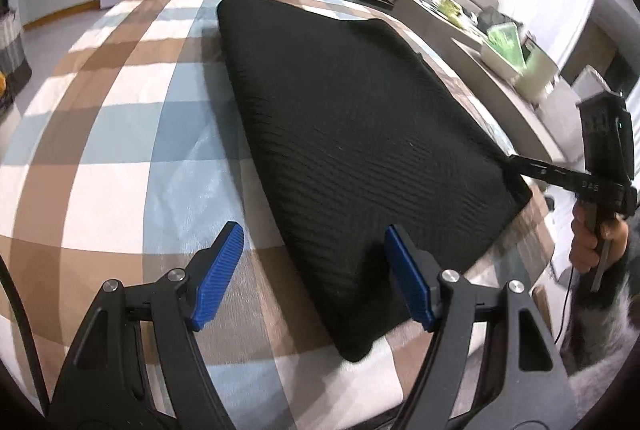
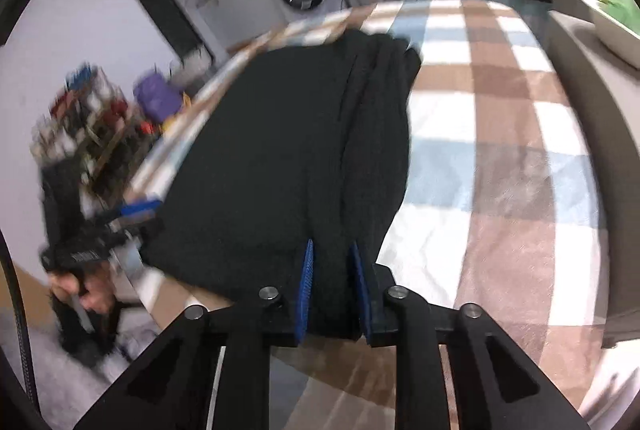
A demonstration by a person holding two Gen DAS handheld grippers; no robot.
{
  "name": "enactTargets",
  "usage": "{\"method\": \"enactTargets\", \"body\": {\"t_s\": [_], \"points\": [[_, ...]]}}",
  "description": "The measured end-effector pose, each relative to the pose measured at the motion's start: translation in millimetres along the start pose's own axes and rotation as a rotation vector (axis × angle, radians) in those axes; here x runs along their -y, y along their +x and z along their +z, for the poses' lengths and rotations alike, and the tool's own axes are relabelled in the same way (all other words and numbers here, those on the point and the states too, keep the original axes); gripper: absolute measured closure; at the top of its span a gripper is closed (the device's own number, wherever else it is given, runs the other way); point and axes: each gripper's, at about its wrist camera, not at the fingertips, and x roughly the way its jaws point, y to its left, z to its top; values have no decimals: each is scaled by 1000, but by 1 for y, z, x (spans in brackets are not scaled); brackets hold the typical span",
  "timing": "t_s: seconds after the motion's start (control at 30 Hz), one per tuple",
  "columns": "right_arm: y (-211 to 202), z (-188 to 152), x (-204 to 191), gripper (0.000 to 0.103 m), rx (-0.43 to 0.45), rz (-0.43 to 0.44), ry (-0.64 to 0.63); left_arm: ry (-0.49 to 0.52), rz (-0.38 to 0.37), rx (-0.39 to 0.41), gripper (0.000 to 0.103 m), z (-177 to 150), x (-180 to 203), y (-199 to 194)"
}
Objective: Fold small clothes
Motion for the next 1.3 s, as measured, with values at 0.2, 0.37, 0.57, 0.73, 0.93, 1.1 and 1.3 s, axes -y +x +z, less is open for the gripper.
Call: {"method": "enactTargets", "body": {"t_s": [0.2, 0.37, 0.57, 0.73, 0.93, 1.1, 1.3], "points": [[24, 21, 19, 51, 43, -26, 146, -101, -40, 16, 42, 20, -18, 18], [47, 37, 21, 51, 54, -13, 149, -167, -96, 12, 65, 32, -31, 33], [56, 35, 8, 58, 11, 24, 94, -188, -95, 22, 80, 38, -40, 42], [65, 30, -7, 77, 6, -17, 58, -161, -56, 41, 84, 48, -42, 44], [87, 45, -19, 78, 9, -28, 103, -165, -21, 78, 85, 87, -54, 55], [106, 64, -25, 78, 34, -78, 148, -123, 36, 71, 85, 123, -54, 74], [114, 69, -31, 77, 43, -114, 173, -124, 53, 62, 84, 142, -66, 85]]}}
